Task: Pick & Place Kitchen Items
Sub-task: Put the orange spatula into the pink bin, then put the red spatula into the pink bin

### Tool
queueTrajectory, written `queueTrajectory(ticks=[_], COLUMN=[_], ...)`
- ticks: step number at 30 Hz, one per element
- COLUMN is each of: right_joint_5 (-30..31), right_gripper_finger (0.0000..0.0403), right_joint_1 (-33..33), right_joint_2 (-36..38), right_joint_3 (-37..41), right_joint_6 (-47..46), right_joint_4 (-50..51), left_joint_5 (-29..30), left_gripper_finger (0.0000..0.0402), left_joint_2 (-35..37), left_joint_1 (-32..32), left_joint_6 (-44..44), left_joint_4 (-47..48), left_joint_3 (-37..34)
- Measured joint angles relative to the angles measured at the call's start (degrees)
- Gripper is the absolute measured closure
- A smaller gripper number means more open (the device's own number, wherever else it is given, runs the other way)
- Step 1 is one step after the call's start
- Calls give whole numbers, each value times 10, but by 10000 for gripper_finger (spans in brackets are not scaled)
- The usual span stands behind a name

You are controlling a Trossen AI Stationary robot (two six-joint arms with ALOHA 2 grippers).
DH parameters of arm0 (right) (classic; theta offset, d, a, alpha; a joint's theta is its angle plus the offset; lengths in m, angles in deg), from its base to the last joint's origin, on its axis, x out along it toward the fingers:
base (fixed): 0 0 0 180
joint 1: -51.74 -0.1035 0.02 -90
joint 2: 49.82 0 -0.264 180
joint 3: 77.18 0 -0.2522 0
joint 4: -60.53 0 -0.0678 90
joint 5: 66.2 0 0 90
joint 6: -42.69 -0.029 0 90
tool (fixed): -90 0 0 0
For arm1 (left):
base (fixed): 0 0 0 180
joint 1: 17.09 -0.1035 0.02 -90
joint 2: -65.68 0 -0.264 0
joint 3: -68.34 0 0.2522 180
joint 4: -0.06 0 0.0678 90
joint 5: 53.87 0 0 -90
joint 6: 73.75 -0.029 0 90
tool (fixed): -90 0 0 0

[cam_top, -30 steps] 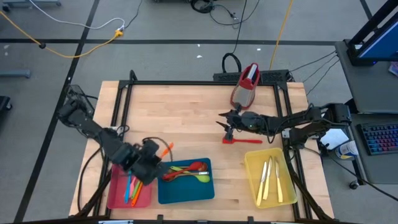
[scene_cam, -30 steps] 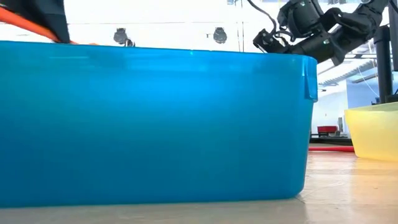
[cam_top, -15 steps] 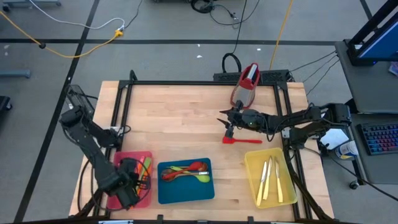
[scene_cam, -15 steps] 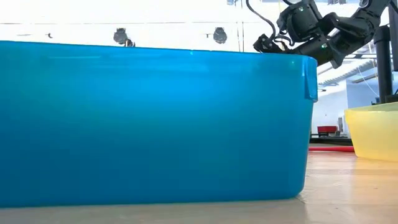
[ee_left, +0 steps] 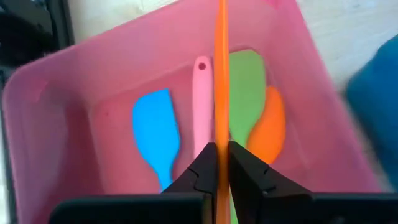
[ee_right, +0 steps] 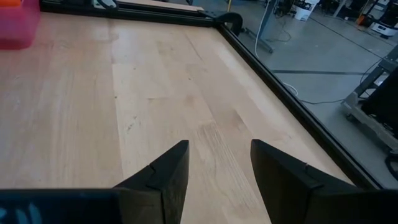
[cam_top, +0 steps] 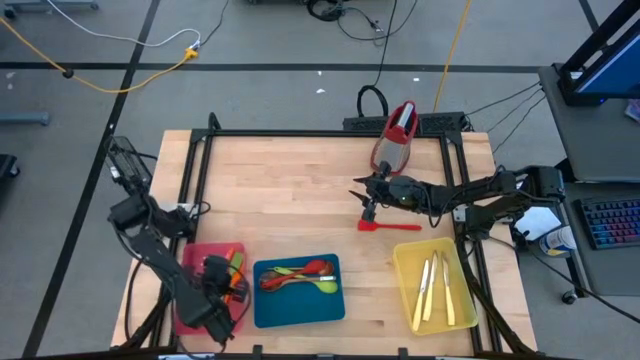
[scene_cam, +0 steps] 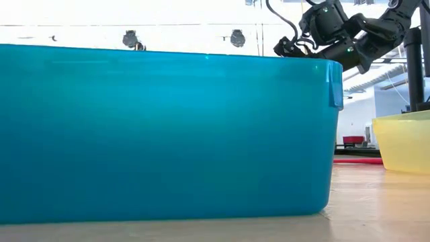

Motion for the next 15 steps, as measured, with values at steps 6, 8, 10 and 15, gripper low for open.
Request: queueTrajectory(ticks=[6, 8, 10, 15], right_joint_5=[0, 0, 0, 0], right_gripper_finger=[238, 238, 238, 238], right_joint_1=[-1, -1, -1, -1], right_joint_2=[0, 0, 0, 0], right_joint_3=[0, 0, 0, 0], right_joint_6=[0, 0, 0, 0], right_joint_4=[0, 0, 0, 0], left_joint_5=[-26, -76, -138, -199], left_gripper_finger=[367, 352, 333, 300], left_joint_2=[-27, -28, -27, -27], left_joint_1=[-9, -10, -10, -4], left_joint_6=[-31, -33, -38, -42], left_joint_4=[7, 15, 32, 56], left_joint_3=[0, 0, 0, 0])
